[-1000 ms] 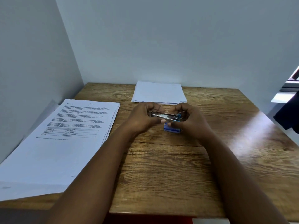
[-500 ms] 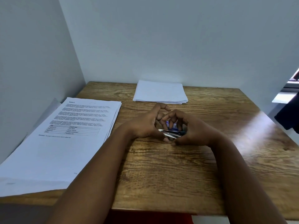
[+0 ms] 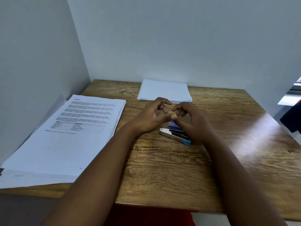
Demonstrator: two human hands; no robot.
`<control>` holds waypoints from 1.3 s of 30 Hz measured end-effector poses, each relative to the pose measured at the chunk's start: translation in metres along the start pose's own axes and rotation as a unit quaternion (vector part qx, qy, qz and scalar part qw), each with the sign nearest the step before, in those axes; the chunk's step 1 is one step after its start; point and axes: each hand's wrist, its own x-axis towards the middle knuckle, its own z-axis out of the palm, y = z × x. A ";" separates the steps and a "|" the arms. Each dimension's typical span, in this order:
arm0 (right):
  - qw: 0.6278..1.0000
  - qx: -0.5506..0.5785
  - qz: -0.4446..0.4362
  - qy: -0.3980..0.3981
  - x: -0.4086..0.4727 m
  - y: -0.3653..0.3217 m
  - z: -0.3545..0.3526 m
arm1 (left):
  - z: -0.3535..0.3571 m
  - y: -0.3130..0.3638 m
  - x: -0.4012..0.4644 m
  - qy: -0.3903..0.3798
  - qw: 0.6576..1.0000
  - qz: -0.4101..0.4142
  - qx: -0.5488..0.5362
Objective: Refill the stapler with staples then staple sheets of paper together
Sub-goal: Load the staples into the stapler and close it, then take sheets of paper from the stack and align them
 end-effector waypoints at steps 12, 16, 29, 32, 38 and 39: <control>0.988 -0.142 -0.022 -0.057 0.042 -0.056 0.030 | -0.039 0.015 0.007 0.164 0.963 -0.016 0.211; 0.980 -0.152 -0.030 -0.126 0.060 -0.085 0.056 | -0.089 0.004 -0.014 0.153 0.939 -0.103 0.290; 0.945 -0.194 -0.017 -0.264 0.050 -0.110 0.155 | -0.173 -0.075 -0.099 0.191 0.844 -0.298 0.404; 0.941 -0.219 -0.029 -0.257 0.047 -0.107 0.159 | -0.169 -0.082 -0.103 0.192 0.854 -0.296 0.382; 0.938 -0.233 -0.046 -0.254 0.047 -0.111 0.162 | -0.171 -0.086 -0.104 0.179 0.871 -0.274 0.368; 0.939 -0.231 -0.048 -0.252 0.046 -0.112 0.162 | -0.170 -0.086 -0.104 0.180 0.870 -0.272 0.371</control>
